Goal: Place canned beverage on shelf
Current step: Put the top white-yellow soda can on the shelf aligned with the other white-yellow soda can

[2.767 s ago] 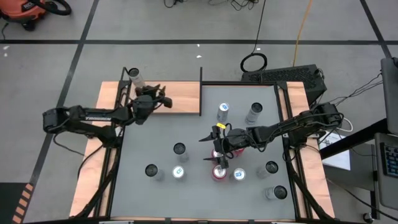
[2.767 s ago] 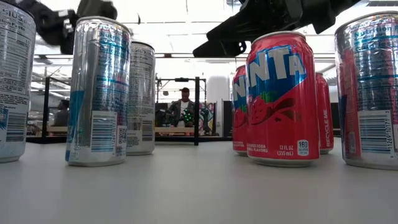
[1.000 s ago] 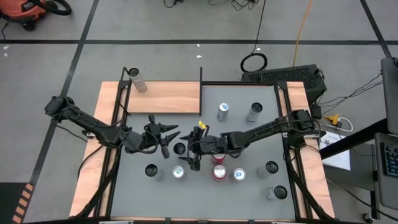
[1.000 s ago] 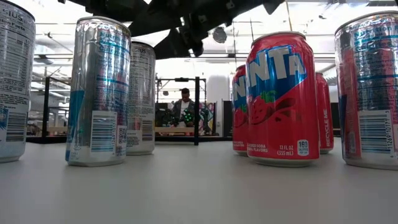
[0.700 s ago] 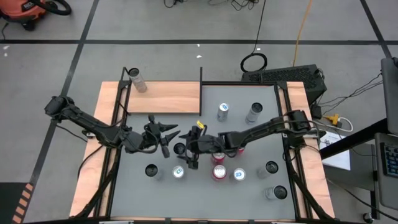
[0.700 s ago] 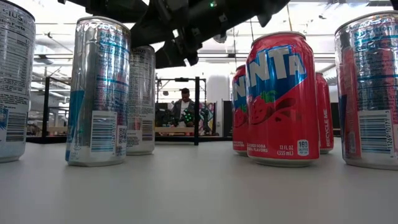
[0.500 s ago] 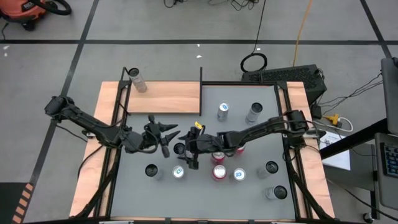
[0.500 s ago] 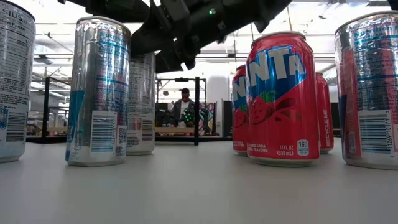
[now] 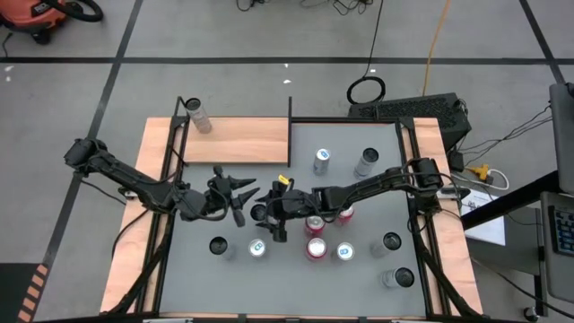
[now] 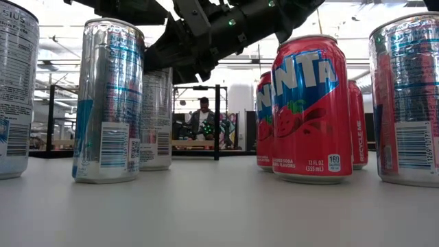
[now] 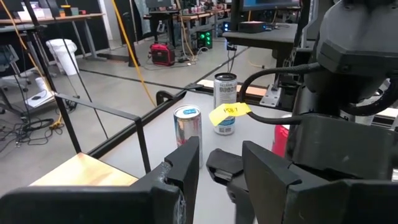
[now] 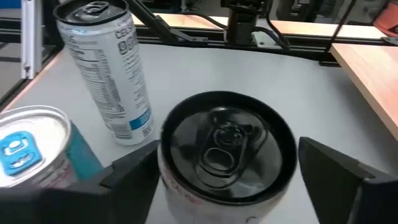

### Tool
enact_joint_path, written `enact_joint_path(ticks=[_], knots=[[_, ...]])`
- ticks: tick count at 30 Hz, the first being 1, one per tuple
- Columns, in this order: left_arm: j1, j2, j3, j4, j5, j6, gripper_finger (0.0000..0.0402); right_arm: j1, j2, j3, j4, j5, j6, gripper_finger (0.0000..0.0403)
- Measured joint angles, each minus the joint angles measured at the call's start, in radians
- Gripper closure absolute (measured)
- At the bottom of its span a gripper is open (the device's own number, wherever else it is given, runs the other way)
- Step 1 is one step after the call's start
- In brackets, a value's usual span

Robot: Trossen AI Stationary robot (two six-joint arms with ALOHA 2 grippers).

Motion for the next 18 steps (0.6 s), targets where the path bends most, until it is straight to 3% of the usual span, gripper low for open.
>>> enact_joint_path(ticks=[9, 18], knots=[[0.000, 0.000, 0.000, -0.002, 0.006, -0.007, 0.0281, 0.003, -0.022, -0.001, -0.037, -0.004, -0.010, 0.0212], [0.000, 0.000, 0.000, -0.027, 0.012, -0.026, 0.0281, 0.008, -0.134, -0.002, -0.199, -0.004, -0.016, 0.0209]])
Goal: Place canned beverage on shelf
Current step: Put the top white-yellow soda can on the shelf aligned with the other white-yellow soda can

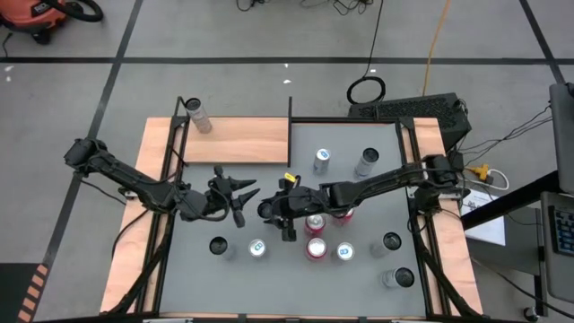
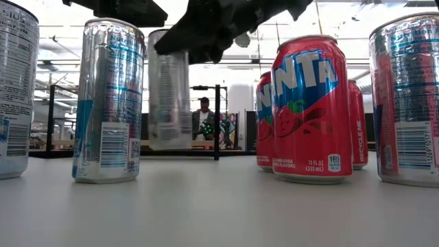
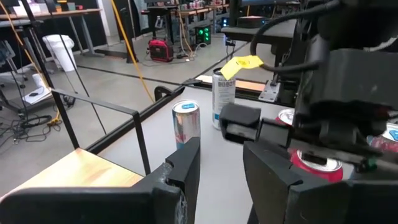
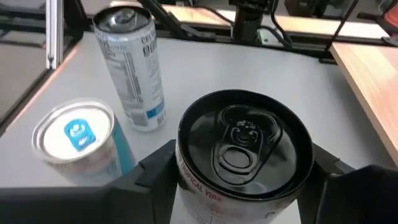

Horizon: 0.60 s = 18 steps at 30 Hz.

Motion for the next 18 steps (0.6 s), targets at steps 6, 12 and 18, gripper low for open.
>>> enact_joint_path(ticks=[6, 12, 18], knots=[[0.000, 0.000, 0.000, 0.000, 0.004, 0.000, 0.0281, 0.000, -0.072, 0.000, -0.090, 0.000, -0.043, 0.0211], [0.000, 0.000, 0.000, -0.008, 0.004, 0.009, 0.0281, 0.000, -0.149, 0.000, -0.180, -0.001, -0.137, 0.0210], [0.000, 0.000, -0.001, -0.057, 0.004, 0.000, 0.0281, -0.003, -0.225, 0.000, -0.253, -0.010, -0.180, 0.0210]])
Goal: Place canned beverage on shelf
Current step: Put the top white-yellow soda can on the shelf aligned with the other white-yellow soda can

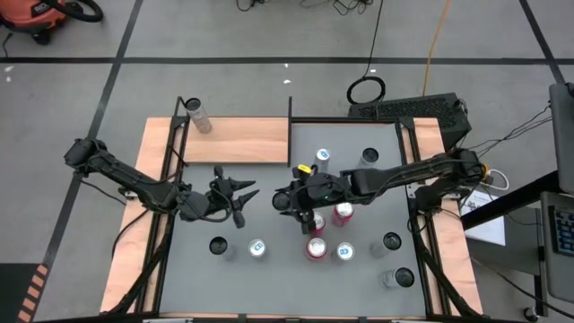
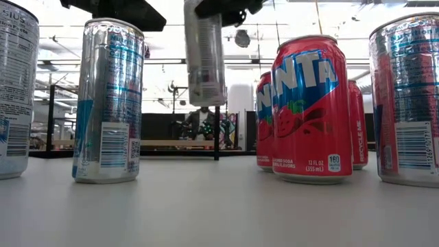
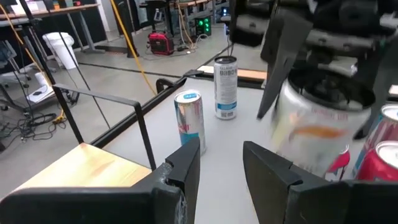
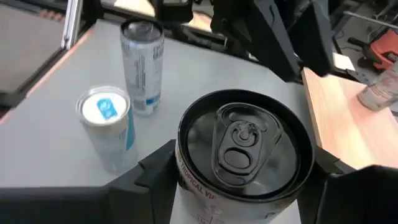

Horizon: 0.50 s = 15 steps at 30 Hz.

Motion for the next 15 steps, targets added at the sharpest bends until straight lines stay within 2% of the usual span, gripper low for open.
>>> enact_joint_path(ticks=[3, 6, 11, 15], knots=[[-0.004, 0.000, 0.000, -0.012, 0.011, -0.020, 0.0280, -0.007, -0.030, -0.042, 0.025, -0.066, 0.001, 0.0209], [-0.008, 0.000, 0.000, -0.013, 0.069, -0.027, 0.0267, -0.011, -0.044, -0.122, 0.155, -0.101, 0.032, 0.0209], [-0.032, 0.000, 0.000, -0.009, 0.101, -0.027, 0.0217, -0.013, -0.040, -0.237, 0.369, -0.170, 0.039, 0.0209], [-0.060, 0.000, 0.000, -0.009, 0.103, -0.034, 0.0172, -0.013, -0.043, -0.254, 0.429, -0.174, 0.021, 0.0209]])
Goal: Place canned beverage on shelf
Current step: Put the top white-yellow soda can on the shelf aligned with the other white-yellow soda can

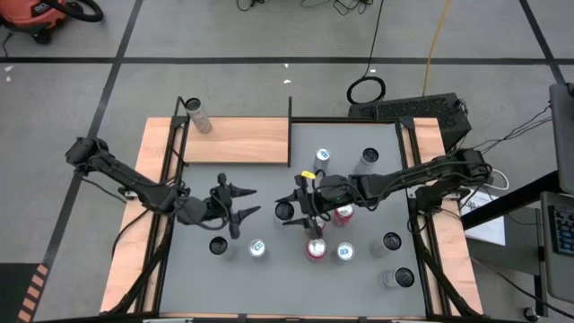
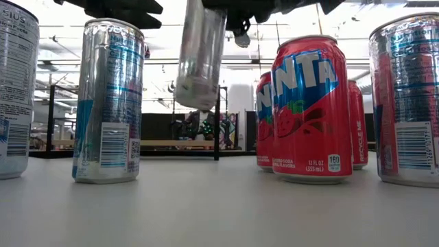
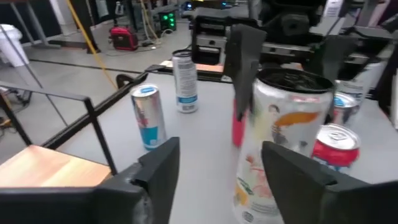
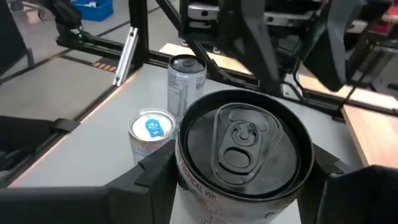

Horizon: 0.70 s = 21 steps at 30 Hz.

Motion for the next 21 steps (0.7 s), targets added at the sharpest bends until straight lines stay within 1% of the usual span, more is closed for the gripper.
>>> enact_joint_path(ticks=[5, 7, 9, 11, 17, 21], knots=[[-0.032, 0.000, 0.000, -0.008, 0.001, 0.007, 0.0134, -0.003, 0.001, 0.000, 0.008, 0.002, -0.049, 0.0209], [-0.047, 0.000, 0.000, -0.058, 0.000, 0.010, 0.0128, -0.007, 0.001, 0.000, 0.020, 0.001, -0.052, 0.0209], [-0.063, 0.000, 0.000, -0.097, -0.024, 0.007, 0.0127, -0.012, 0.001, 0.000, 0.026, 0.001, -0.052, 0.0209], [-0.074, 0.000, 0.000, -0.089, -0.040, 0.008, 0.0126, -0.018, 0.001, 0.000, 0.026, 0.001, -0.053, 0.0209], [-0.087, 0.000, -0.001, -0.076, -0.043, -0.016, 0.0126, -0.033, 0.001, 0.000, 0.040, 0.001, -0.089, 0.0209], [-0.093, 0.000, -0.030, -0.038, -0.029, -0.018, 0.0126, -0.046, 0.001, 0.001, 0.071, -0.019, -0.124, 0.0209]])
